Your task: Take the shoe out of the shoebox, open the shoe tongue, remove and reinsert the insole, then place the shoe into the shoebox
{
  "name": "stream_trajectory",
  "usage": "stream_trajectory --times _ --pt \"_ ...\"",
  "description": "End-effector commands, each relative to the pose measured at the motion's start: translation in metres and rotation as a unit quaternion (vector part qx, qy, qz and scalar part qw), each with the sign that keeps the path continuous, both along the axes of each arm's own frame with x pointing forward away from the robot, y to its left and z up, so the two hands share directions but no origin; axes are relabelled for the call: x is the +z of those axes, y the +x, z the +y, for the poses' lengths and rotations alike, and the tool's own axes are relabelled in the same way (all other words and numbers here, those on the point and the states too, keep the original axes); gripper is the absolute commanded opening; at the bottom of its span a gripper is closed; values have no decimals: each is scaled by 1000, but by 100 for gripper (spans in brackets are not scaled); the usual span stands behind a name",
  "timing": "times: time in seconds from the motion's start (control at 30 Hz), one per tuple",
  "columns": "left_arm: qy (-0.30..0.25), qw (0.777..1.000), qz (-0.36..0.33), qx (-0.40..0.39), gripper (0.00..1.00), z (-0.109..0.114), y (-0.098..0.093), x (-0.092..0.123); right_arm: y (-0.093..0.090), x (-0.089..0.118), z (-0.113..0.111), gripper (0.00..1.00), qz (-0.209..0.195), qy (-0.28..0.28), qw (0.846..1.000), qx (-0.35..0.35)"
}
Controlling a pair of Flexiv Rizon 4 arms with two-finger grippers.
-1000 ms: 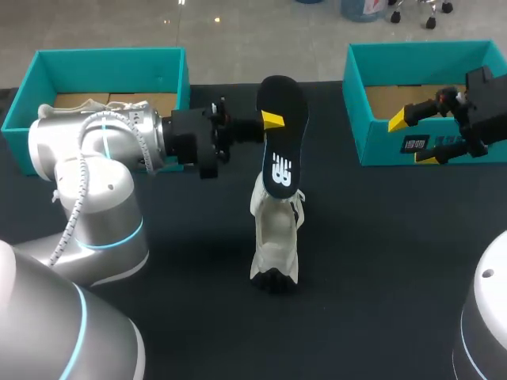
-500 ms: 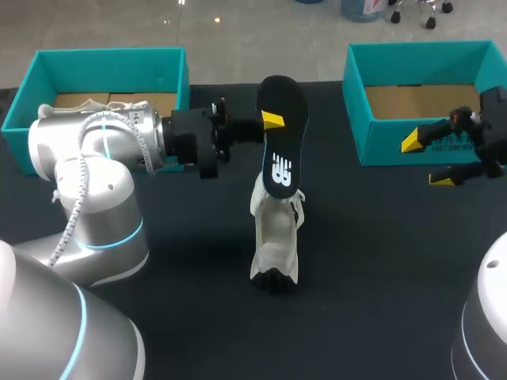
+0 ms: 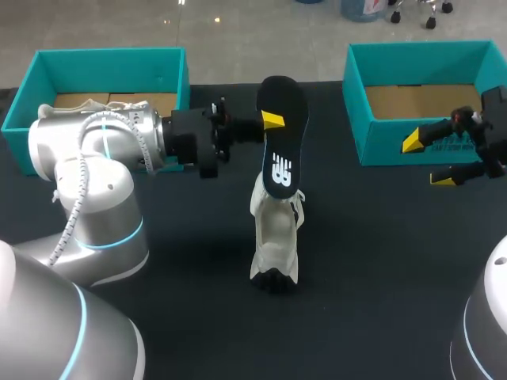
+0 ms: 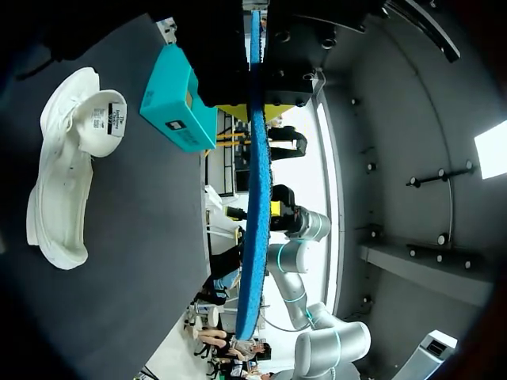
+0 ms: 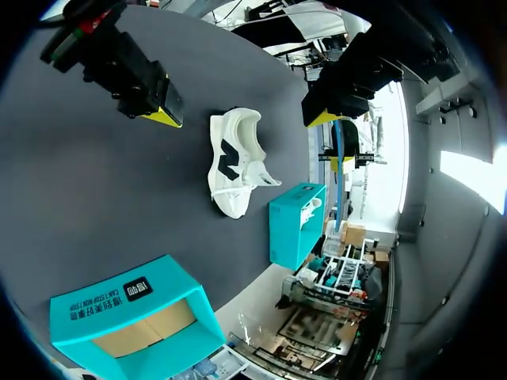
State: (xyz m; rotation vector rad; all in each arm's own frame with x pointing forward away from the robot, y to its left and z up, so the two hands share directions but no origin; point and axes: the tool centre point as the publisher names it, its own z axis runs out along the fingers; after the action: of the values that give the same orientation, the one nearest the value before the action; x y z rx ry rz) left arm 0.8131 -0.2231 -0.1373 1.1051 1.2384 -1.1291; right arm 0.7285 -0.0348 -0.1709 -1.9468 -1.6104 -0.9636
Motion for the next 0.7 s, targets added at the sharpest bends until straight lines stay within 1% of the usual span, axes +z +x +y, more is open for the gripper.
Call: stream_trajectory --times 0.03,0.07,0.1,0.13,0.17,0.33,0.7 --pt "-35 993 111 -20 0 6 -12 6 -1 0 0 100 1 -1 1000 -1" --pt "-41 990 131 -28 0 7 -14 7 -1 0 0 100 1 -1 1000 -1" --pt "-49 984 168 -32 0 11 -17 9 -1 0 0 100 1 -1 1000 -1" --pt "-43 981 186 -41 0 12 -19 9 -1 0 0 100 1 -1 1000 -1" --pt "-45 973 221 -46 0 16 -23 9 -1 0 0 100 1 -1 1000 -1" --pt "-9 945 318 -80 0 30 -37 7 -1 0 0 100 1 -1 1000 -1" --pt "-9 945 318 -80 0 30 -37 7 -1 0 0 100 1 -1 1000 -1"
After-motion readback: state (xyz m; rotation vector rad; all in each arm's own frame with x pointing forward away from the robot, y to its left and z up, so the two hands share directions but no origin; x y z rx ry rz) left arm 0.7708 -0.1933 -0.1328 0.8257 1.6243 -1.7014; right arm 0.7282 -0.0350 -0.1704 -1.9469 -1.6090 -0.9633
